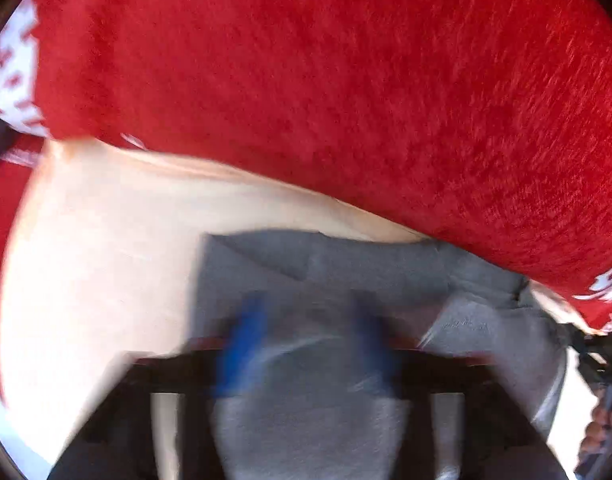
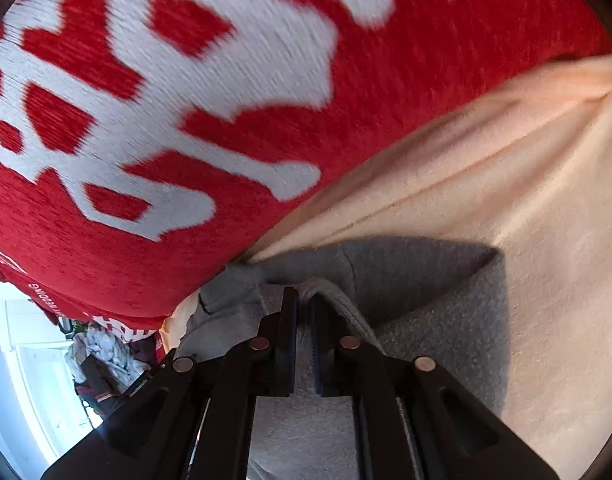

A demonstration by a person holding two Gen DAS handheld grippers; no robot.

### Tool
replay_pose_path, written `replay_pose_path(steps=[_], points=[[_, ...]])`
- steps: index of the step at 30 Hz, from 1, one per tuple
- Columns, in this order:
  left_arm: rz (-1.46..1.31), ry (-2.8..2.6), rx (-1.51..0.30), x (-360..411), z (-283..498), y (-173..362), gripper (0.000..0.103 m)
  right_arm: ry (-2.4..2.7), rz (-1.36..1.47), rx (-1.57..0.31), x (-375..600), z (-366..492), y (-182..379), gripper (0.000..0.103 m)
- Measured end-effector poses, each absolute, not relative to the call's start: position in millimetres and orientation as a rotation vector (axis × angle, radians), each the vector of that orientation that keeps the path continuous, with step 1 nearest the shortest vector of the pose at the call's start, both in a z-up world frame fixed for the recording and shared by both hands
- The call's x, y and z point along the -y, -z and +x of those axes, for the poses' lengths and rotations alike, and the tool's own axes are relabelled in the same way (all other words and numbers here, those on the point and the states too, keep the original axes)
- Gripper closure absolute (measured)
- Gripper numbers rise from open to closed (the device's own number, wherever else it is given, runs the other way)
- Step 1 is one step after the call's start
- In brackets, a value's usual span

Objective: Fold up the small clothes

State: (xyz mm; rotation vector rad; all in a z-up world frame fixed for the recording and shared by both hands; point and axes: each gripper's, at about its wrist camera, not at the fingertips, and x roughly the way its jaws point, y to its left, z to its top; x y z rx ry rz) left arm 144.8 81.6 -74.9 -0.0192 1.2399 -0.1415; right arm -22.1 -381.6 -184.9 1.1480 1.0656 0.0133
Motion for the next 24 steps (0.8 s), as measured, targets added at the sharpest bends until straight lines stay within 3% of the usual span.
replay_pose_path(steps=[6,12,15,17,18,19,24], points=[[-0.024,0.205,-1.21,-91,122,44,0.027,-0.036,1.03,-1.041,384,-39,144,0.088],[0.048,0.325,-1.338,-51,107,93,0.027,-0.038,0.742,-1.177,343,-29,150,0.088],[0.07,0.289,-1.317,-41,108,103,0.027,0.065,0.635,-1.184,341,-26,154,0.088],[0.048,0.235,-1.279,-45,118,103,0.027,0.063,0.616,-1.171,349,-27,154,0.08],[0.039,0.218,-1.268,-49,123,102,0.027,0.053,0.612,-1.173,350,-26,155,0.065],[0.04,0.197,-1.259,-53,134,103,0.027,0.044,0.605,-1.175,354,-26,157,0.057],[0.046,0.213,-1.353,-57,165,127,0.03,-0.067,0.697,-1.239,362,-18,181,0.06]])
